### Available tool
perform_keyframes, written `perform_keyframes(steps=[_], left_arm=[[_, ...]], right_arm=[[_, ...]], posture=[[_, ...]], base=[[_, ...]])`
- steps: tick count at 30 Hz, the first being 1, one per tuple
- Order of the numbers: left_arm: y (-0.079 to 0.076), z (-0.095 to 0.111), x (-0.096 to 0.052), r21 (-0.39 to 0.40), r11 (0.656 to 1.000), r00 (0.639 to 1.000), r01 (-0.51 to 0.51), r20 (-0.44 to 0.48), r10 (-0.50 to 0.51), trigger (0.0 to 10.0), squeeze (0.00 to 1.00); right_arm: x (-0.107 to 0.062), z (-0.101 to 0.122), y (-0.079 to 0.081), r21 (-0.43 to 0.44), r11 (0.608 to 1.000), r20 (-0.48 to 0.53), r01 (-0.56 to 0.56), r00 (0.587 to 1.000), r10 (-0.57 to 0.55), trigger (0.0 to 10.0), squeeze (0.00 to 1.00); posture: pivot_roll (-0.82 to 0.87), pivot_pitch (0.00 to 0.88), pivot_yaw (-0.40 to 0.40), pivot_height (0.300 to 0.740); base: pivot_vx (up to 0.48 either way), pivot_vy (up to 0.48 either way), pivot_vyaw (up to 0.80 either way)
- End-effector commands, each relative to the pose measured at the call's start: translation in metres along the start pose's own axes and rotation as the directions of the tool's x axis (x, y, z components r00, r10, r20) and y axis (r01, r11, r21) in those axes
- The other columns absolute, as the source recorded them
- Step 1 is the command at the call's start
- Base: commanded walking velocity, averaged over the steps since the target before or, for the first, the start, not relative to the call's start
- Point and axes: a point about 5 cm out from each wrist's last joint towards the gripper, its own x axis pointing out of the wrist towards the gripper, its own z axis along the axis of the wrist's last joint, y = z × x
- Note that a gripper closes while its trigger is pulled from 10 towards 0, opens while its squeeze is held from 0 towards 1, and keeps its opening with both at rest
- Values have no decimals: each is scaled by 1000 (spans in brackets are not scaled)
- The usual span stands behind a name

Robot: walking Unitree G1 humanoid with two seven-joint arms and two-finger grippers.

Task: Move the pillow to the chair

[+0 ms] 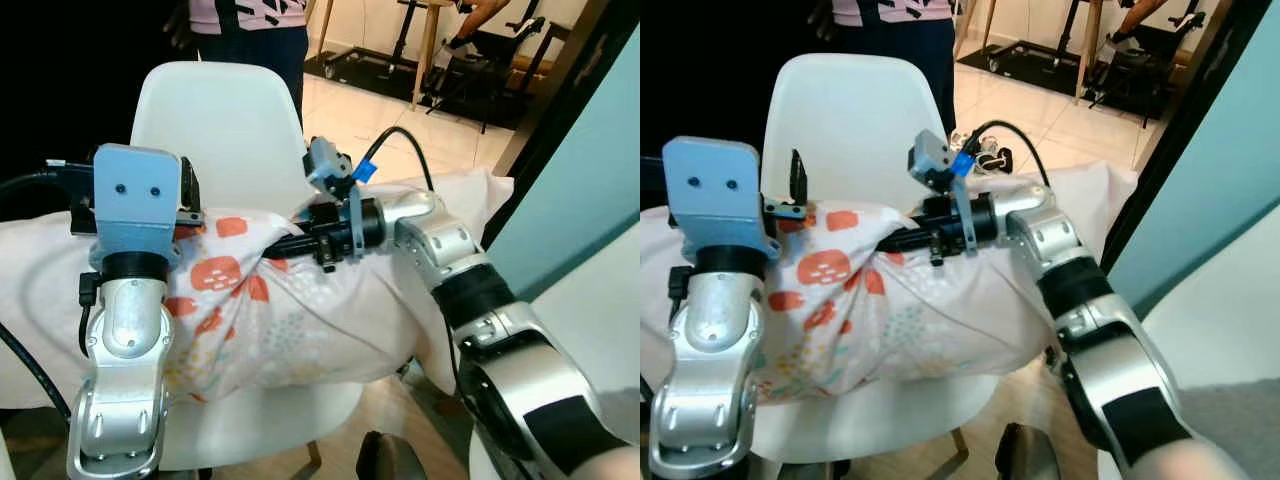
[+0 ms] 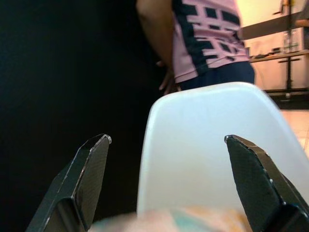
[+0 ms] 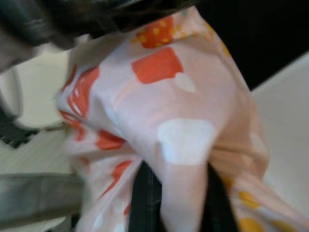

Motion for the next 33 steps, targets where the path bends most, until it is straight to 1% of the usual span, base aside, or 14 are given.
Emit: perform_keyframes(steps=[1, 6, 10, 11, 12, 14, 17, 21, 22, 25, 26, 28, 29, 33], left_arm=[[-4, -5, -1, 18, 1000, 1000, 22, -20, -21, 10000, 0], [-6, -8, -1, 25, 999, 999, 29, -31, -28, 10000, 0], [-9, -12, -1, 30, 999, 998, 45, -40, -44, 10000, 0], [-10, -13, -1, 31, 998, 998, 49, -42, -47, 10000, 0], [-11, -14, -1, 31, 998, 998, 51, -44, -49, 10000, 0], [-11, -14, -1, 31, 998, 998, 51, -44, -49, 10000, 0], [-12, -16, -1, 33, 998, 997, 55, -47, -54, 10000, 0], [-13, -17, 0, 34, 998, 997, 56, -49, -55, 10000, 0], [-13, -18, 0, 34, 998, 997, 56, -51, -55, 10000, 0], [-13, -18, 0, 33, 998, 997, 56, -52, -54, 10000, 0], [-13, -18, 0, 33, 998, 997, 56, -51, -54, 10000, 0], [-14, -18, 0, 32, 998, 997, 55, -51, -54, 10000, 0], [-14, -18, 1, 30, 998, 997, 56, -50, -54, 10000, 0], [-14, -19, 1, 23, 998, 997, 60, -54, -58, 10000, 0]], right_arm=[[15, -7, -4, 3, 992, 0, 126, 992, -126, 10000, 1000], [26, -8, -9, -71, 953, 22, 295, 956, -294, 10000, 1000], [18, 0, -23, -144, 852, 66, 504, 864, -500, 10000, 1000], [16, 2, -24, -154, 839, 81, 521, 853, -515, 10000, 929], [14, 5, -26, -171, 818, 102, 549, 836, -539, 10000, 718], [14, 5, -26, -171, 818, 102, 549, 836, -539, 10000, 718], [9, 13, -32, -90, 776, 199, 624, 775, -600, 10000, 965], [8, 15, -34, -56, 763, 231, 644, 752, -617, 10000, 1000], [4, 26, -37, -36, 723, 297, 690, 698, -652, 10000, 1000], [-2, 37, -40, 7, 688, 356, 726, 641, -680, 10000, 973], [-3, 42, -42, 54, 702, 372, 710, 638, -674, 10000, 475], [-4, 44, -42, 86, 714, 381, 695, 640, -668, 10000, 475], [-2, 45, -41, 133, 751, 383, 647, 665, -641, 10000, 0], [3, 38, -36, 181, 831, 374, 526, 745, -552, 10000, 0]], posture=[[164, 0, -149, 455], [157, 0, -147, 455], [148, 0, -147, 455], [144, 0, -146, 455], [143, 0, -146, 455], [143, 0, -146, 455], [140, 0, -149, 455], [141, 0, -149, 455], [140, 0, -150, 455], [140, 0, -149, 455], [141, 0, -148, 455], [141, 0, -148, 455], [140, 0, -147, 455], [135, 0, -145, 455]], base=[[0, 0, 0], [0, 0, 0], [0, 0, 0], [0, 0, 0], [0, 0, 0], [0, 0, 0], [0, 0, 0], [0, 0, 0], [0, 0, 0], [0, 0, 0], [0, 0, 0], [0, 0, 0], [0, 0, 0], [0, 0, 0]])
